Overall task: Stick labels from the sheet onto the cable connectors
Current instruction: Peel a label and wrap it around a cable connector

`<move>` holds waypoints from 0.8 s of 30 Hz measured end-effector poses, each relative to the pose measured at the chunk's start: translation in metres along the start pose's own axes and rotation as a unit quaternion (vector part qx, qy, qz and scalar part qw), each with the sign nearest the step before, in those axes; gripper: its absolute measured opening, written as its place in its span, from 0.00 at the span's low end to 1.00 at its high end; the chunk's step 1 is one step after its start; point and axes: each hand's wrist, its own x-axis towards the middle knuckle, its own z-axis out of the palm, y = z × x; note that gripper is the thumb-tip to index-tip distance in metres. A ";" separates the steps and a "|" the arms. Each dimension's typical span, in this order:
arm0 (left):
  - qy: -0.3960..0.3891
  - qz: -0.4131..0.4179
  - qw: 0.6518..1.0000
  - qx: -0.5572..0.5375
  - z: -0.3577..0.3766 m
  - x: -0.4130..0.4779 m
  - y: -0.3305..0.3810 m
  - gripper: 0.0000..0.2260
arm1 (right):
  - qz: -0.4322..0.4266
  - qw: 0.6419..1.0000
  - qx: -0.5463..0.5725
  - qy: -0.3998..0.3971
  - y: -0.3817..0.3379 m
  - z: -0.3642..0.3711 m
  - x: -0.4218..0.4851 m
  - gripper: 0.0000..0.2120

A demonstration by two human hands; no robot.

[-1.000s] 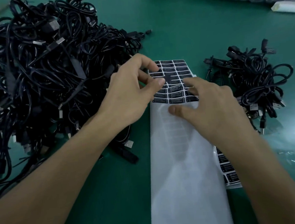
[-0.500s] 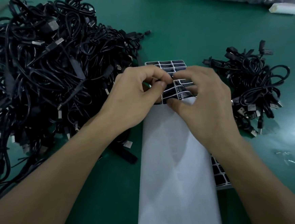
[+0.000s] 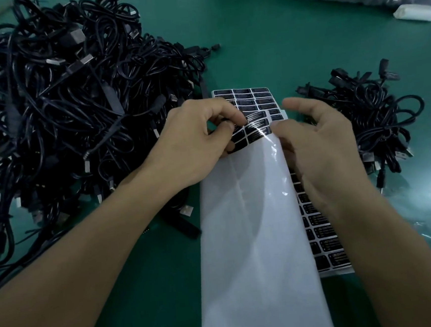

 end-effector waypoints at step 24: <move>0.019 0.087 0.994 0.071 0.004 -0.007 0.008 0.04 | -0.031 0.997 0.024 -0.067 -0.003 -0.004 0.000 0.11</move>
